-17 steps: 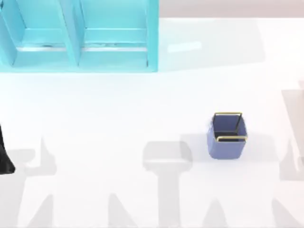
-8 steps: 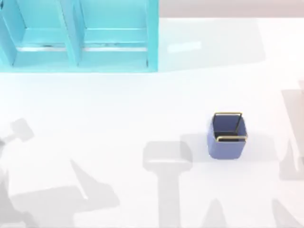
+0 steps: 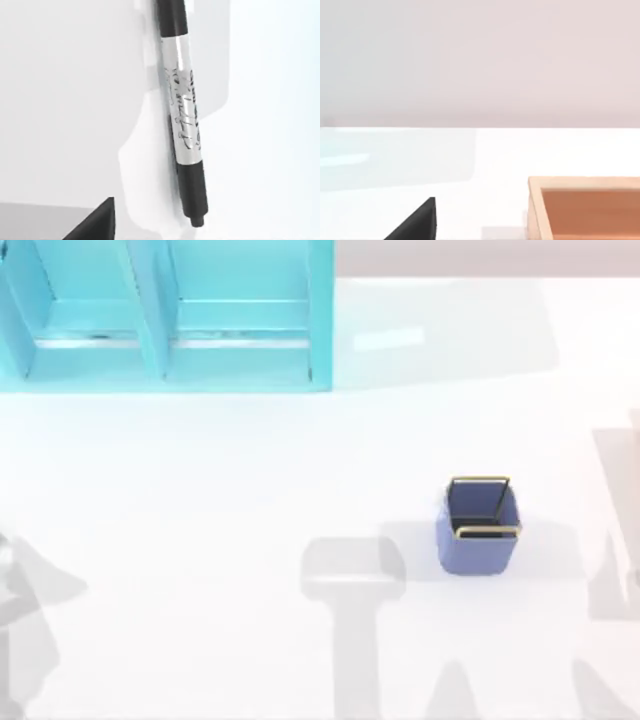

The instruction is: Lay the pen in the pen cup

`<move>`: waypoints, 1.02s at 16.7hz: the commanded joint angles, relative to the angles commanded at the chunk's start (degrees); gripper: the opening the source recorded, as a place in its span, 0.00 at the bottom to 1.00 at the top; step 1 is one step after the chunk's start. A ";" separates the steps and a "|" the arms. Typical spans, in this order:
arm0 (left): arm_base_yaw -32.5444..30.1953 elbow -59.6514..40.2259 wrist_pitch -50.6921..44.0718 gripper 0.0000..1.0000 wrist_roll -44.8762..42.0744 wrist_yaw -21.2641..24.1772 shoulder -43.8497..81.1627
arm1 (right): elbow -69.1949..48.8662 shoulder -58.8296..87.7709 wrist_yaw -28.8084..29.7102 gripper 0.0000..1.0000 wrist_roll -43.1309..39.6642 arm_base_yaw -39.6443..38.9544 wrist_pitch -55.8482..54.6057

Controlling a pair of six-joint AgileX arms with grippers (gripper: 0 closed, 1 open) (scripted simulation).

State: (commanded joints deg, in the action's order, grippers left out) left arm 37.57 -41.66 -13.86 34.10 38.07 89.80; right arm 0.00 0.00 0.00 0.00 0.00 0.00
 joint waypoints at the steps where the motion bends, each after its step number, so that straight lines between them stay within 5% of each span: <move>1: 0.96 -0.83 -0.58 1.00 0.92 0.83 2.33 | 0.00 0.00 0.00 1.00 0.00 0.00 0.00; 10: 1.69 -1.94 -0.48 1.00 2.87 1.70 6.40 | 0.00 0.00 0.00 1.00 0.00 0.00 0.00; 17: -6.06 -3.18 17.45 1.00 11.77 -1.54 19.72 | 0.00 0.00 0.00 1.00 0.00 0.00 0.00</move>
State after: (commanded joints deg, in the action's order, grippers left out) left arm 31.51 -44.84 3.60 45.87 36.53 109.52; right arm 0.00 0.00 0.00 0.00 0.00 0.00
